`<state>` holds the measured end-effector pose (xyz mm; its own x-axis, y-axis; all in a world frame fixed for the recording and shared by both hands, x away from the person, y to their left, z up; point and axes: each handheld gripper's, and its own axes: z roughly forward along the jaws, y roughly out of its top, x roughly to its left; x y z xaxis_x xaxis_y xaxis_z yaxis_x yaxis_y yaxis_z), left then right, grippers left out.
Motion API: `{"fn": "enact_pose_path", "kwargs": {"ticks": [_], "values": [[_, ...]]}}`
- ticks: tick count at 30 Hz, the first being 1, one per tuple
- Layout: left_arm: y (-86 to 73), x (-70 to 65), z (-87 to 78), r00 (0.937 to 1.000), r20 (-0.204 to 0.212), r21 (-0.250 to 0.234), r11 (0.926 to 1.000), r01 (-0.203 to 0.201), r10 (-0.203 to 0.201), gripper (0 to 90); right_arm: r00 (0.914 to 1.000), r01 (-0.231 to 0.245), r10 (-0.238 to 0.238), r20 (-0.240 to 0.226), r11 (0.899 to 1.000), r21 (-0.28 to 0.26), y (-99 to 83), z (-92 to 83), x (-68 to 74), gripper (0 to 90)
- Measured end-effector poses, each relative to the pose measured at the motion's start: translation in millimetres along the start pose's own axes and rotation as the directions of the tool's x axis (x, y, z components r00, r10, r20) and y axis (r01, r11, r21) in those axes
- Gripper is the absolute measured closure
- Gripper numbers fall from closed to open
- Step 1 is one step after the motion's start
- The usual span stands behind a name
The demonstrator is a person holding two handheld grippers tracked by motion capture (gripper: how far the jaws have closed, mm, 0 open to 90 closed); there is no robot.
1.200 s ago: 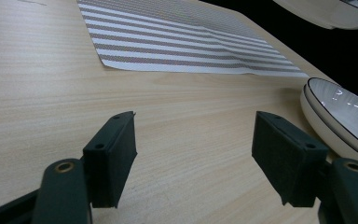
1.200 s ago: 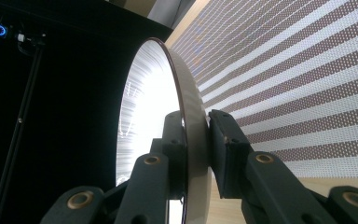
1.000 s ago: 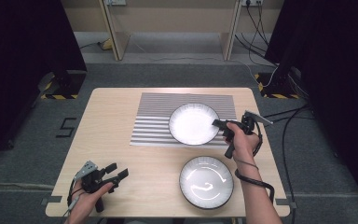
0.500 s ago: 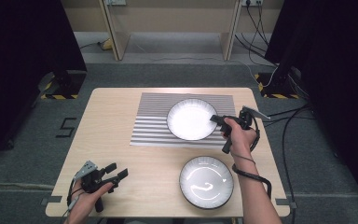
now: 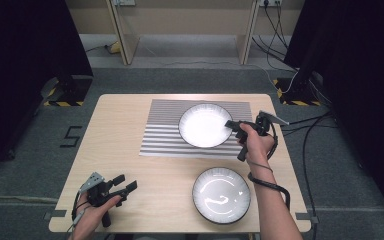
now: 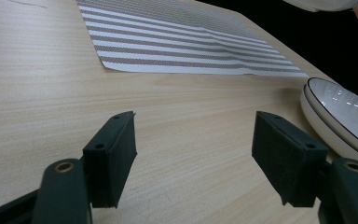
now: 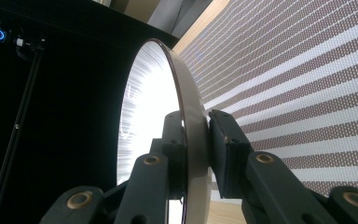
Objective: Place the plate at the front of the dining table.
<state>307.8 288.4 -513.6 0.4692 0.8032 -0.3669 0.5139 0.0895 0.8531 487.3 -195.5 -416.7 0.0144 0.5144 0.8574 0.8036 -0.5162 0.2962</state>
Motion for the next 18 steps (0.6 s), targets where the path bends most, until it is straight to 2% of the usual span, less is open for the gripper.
{"fn": "enact_pose_path", "kwargs": {"ticks": [18], "values": [[0.3,1.7,-0.8,1.0000,-0.005,-0.002,1.0000,0.002,-0.002,30.0,1.0000,0.000,0.000,0.007,1.000,-0.006,7.8,8.0,4.5,76.6]]}}
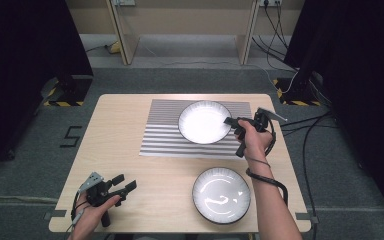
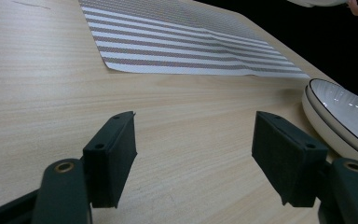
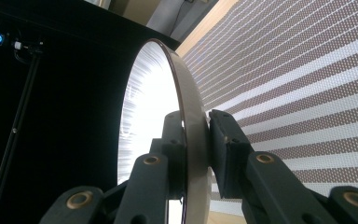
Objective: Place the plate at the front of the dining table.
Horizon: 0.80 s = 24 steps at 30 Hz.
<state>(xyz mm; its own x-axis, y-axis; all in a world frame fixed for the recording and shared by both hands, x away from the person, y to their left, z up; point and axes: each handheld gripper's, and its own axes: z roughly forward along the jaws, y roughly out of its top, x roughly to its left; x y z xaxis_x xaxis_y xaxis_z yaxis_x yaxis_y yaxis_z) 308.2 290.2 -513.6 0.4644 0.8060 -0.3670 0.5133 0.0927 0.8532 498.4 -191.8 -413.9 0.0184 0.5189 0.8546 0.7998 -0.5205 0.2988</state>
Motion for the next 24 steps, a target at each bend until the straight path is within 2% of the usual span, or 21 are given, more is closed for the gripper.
{"fn": "enact_pose_path", "kwargs": {"ticks": [24], "values": [[-0.2,0.9,0.1,1.0000,0.003,0.003,1.0000,-0.003,0.003,30.0,1.0000,-0.001,0.001,0.009,1.000,-0.006,7.3,9.3,3.2,76.3]]}}
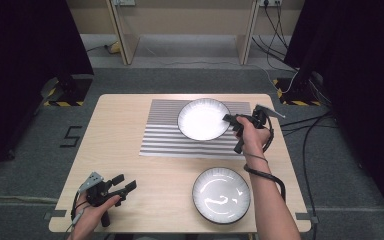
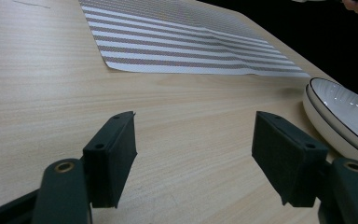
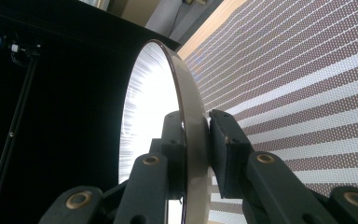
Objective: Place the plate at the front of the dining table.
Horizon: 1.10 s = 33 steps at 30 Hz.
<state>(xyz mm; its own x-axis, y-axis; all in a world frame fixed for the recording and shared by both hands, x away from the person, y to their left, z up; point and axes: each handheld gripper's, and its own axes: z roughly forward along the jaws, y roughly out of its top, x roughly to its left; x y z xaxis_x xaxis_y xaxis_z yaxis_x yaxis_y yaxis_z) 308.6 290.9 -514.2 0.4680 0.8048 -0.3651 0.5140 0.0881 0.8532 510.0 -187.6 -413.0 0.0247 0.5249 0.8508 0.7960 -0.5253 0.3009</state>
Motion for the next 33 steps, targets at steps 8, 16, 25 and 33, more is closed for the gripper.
{"fn": "enact_pose_path", "kwargs": {"ticks": [8,16,25,33], "values": [[0.0,0.1,0.1,1.0000,0.001,0.000,1.0000,0.000,0.000,30.0,1.0000,-0.009,0.009,0.004,1.000,-0.007,3.0,2.6,-1.1,76.1],[-0.1,0.3,0.1,1.0000,0.001,-0.001,1.0000,0.000,0.000,30.0,0.9999,-0.010,0.010,0.012,1.000,-0.007,4.4,4.8,-3.0,75.7],[-0.2,0.2,0.4,1.0000,0.003,0.000,1.0000,0.000,0.000,30.0,0.9998,-0.015,0.016,0.014,1.000,-0.013,6.5,7.6,-5.0,75.6],[-0.4,0.2,0.4,1.0000,0.004,0.001,1.0000,0.001,-0.001,30.0,0.9995,-0.025,0.025,0.018,1.000,-0.014,8.6,11.1,-6.9,75.4]]}}
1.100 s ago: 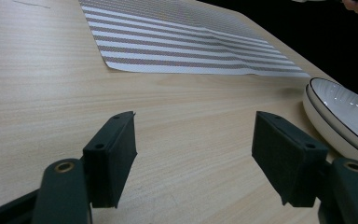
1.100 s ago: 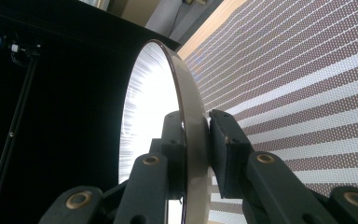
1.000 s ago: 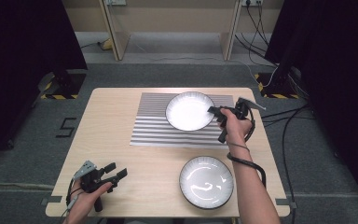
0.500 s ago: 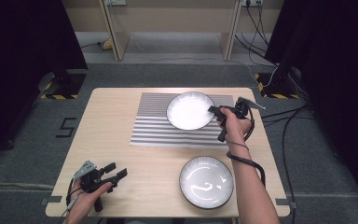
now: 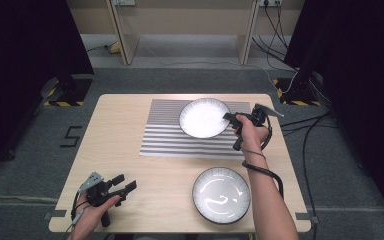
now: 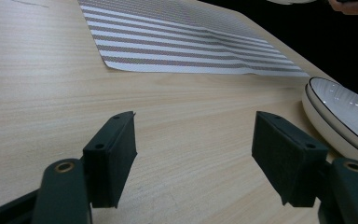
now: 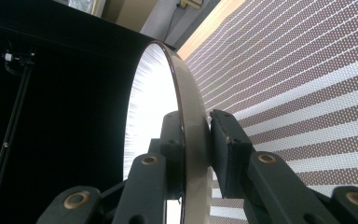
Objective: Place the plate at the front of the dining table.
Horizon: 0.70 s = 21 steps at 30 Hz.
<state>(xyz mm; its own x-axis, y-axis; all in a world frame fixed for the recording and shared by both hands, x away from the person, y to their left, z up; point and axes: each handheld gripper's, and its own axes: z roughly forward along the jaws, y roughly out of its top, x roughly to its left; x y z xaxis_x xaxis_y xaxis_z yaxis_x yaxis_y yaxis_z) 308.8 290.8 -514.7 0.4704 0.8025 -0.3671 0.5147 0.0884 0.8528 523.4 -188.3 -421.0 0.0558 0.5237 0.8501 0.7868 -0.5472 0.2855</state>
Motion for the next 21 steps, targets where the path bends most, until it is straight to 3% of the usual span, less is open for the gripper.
{"fn": "enact_pose_path", "kwargs": {"ticks": [21], "values": [[-0.4,0.0,0.2,1.0000,0.002,0.002,1.0000,0.000,0.000,30.0,0.9999,-0.010,0.010,0.011,1.000,-0.002,4.4,9.5,-3.7,75.1]]}}
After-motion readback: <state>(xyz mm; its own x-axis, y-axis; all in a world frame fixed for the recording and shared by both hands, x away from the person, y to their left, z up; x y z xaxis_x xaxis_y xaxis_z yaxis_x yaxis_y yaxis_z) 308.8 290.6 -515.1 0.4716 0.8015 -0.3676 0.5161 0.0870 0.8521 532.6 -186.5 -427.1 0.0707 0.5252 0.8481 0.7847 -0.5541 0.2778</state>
